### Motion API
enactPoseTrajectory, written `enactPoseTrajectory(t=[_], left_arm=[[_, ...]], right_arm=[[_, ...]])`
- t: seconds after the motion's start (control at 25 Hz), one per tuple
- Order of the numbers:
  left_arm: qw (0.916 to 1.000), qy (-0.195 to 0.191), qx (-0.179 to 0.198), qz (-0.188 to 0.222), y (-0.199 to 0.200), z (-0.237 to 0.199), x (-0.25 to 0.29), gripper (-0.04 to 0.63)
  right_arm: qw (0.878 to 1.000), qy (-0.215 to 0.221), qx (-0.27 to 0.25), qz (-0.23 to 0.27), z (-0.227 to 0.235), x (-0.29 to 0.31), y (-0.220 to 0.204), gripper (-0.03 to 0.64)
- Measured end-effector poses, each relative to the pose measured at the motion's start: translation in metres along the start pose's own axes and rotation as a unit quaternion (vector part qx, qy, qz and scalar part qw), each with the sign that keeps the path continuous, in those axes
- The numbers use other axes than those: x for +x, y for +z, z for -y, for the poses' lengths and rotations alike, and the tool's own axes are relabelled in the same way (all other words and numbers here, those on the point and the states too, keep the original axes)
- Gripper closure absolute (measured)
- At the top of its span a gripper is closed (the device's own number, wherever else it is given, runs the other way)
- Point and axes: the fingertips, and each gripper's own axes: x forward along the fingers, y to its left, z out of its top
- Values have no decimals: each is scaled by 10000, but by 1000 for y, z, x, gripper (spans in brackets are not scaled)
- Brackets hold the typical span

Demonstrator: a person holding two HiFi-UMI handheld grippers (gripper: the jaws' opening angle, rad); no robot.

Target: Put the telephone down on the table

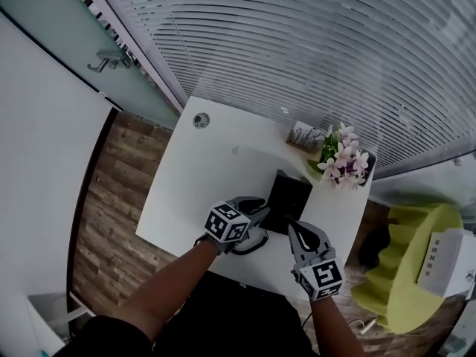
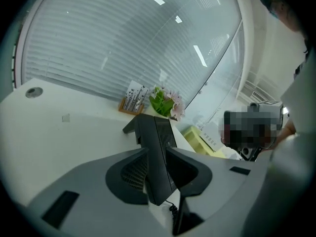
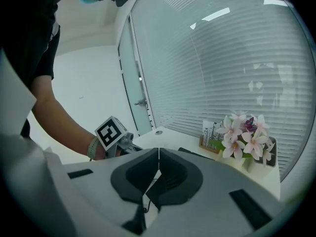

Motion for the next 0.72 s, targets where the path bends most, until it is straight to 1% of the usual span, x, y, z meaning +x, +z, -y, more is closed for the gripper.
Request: enactPoseTrajectory(t=[0.08,0.2,0.4,0.56,0.72], left_arm=[[9999,-62,-88,-90,-6,-5,7,472],[9997,-161,-151,-114,-6,-10,15,459],[9987,-331,-329,-197,-6,-14,31,454],[9971,-497,-459,-348,-12,-18,38,454],[9932,-780,-780,-384,-14,-18,44,454]], right_arm=[[10000,-16,54,-53,2,-1,-6,594],[9998,-60,149,-95,7,-2,-12,594],[9993,-169,287,-186,19,-3,-21,594],[9990,-200,342,-202,22,0,-23,594],[9985,-241,423,-258,27,0,-30,594]])
